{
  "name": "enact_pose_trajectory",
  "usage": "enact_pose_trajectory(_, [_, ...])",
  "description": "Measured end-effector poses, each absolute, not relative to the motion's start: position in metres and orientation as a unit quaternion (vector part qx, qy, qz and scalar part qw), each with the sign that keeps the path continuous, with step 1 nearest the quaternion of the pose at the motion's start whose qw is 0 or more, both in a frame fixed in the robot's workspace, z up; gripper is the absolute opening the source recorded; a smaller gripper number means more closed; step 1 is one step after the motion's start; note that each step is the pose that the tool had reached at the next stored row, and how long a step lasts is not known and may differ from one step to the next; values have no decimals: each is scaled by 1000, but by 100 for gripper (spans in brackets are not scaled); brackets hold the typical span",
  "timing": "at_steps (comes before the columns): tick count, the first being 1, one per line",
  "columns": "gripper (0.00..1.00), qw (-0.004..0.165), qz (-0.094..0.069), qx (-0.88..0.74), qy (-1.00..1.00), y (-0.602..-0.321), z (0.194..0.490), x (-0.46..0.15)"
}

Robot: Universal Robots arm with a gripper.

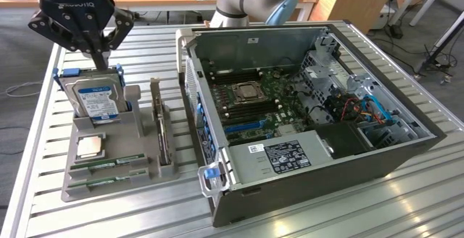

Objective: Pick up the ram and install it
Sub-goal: 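Reach for the ram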

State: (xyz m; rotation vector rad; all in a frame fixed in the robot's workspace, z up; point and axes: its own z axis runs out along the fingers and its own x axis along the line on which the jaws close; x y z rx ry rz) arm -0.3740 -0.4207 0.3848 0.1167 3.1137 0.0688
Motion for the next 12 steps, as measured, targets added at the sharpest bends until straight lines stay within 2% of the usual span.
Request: enact_pose_trajectory(12, [11, 12, 22, 37, 999, -431, 385, -376])
